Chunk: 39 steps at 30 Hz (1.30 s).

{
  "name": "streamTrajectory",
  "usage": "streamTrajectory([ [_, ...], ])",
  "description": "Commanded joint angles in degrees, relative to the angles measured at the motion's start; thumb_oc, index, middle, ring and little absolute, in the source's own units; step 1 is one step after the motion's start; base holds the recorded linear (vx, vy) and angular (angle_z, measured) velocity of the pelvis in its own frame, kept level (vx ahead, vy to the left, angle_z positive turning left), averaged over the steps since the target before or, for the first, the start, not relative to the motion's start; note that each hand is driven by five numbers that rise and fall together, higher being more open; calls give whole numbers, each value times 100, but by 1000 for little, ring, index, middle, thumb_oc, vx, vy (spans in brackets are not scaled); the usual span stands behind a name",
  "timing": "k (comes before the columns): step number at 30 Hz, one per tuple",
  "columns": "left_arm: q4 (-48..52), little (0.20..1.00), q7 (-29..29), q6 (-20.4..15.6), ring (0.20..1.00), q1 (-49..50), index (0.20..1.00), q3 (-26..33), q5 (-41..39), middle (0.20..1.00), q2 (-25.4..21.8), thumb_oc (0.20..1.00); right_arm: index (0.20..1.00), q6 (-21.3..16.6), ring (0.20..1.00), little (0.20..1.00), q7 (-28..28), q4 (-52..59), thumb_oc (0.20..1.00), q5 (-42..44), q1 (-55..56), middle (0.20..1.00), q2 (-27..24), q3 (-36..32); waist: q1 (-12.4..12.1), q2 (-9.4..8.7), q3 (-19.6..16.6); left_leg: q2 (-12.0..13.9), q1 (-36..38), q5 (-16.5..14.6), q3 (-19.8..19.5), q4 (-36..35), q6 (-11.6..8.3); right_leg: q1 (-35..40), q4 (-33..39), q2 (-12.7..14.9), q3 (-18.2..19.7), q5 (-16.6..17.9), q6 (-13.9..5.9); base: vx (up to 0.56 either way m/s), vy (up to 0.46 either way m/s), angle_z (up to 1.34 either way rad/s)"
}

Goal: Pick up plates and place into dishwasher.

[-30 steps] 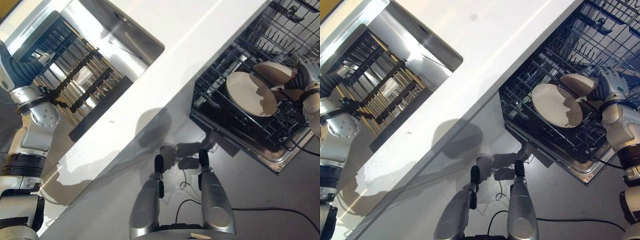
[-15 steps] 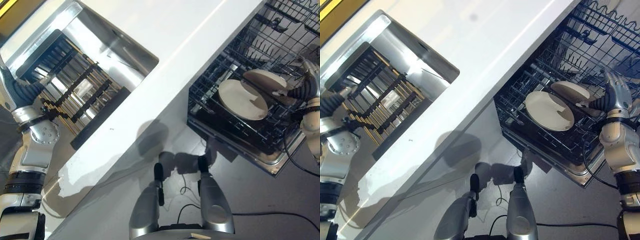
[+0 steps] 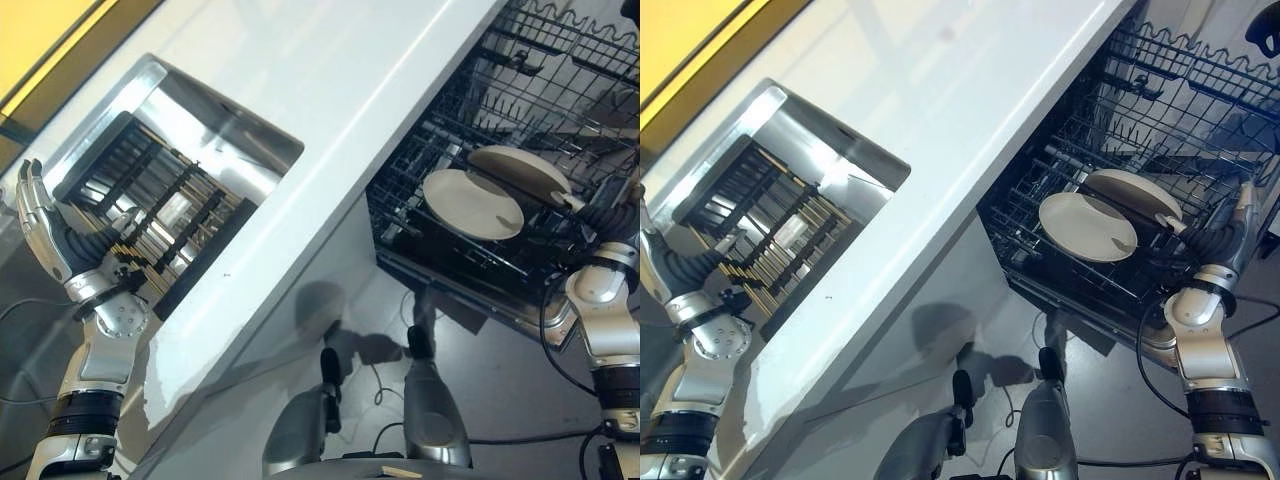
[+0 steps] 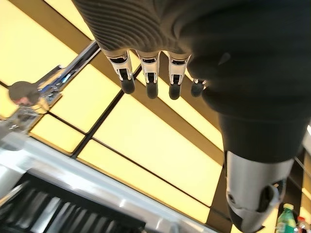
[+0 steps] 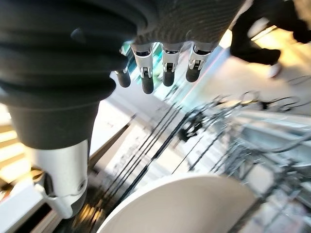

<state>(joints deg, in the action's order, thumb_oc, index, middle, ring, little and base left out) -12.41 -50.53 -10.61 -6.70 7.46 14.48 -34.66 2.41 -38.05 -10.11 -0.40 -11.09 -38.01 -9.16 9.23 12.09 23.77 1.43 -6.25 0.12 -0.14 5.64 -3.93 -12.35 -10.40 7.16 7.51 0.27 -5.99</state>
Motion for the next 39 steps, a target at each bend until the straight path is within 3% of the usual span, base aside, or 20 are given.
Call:
streamTrajectory([
  [1,-24,1000,-210,-227,1000,174,1000,31,14,1000,-3,1000,1000,-316,1000,1000,-417,114,1000,150,189,1000,-98,-206,151,-32,-398,227,-289,-780,-34,1164,-182,8,-136,508,192,-307,-100,7,162,-5],
  [10,23,1000,-339,-26,1000,-41,1000,-334,-86,1000,104,1000,1000,-459,1000,1000,-79,-329,1000,651,-164,1000,-210,90,361,194,-144,-19,-494,-1066,168,1698,-140,-405,-553,776,502,-325,-223,-32,135,-19],
  [17,-95,1000,-422,37,1000,-369,1000,-614,-207,1000,89,1000,1000,-526,1000,1000,548,-926,1000,1473,-709,1000,-215,514,458,372,152,-218,-808,-1271,205,2208,-102,-832,-1089,800,733,-426,-205,-32,82,-12],
  [22,-30,1000,-414,223,1000,-626,1000,-861,-273,1000,69,1000,1000,-674,1000,1000,997,-1416,1000,1821,-1134,1000,-235,823,422,444,262,-314,-947,-1319,163,2349,-93,-1001,-1266,844,782,-456,-202,-9,35,-5],
  [31,1,1000,-472,417,1000,-1018,1000,-1121,-460,1000,-76,1000,1000,-470,1000,1000,1932,-1726,1000,1881,-2038,1000,-313,1422,279,499,439,-413,-1221,-1272,-6,2401,-102,-1248,-1361,879,781,-437,-195,-47,21,5],
  [39,22,1000,-434,500,1000,-1145,1000,-1195,-546,1000,-94,1000,1000,-452,1000,1000,2095,-1991,1000,1776,-2707,1000,-241,1842,41,494,403,-497,-1253,-1214,-90,2309,-111,-1180,-1230,1015,659,-355,-238,10,45,6],
])
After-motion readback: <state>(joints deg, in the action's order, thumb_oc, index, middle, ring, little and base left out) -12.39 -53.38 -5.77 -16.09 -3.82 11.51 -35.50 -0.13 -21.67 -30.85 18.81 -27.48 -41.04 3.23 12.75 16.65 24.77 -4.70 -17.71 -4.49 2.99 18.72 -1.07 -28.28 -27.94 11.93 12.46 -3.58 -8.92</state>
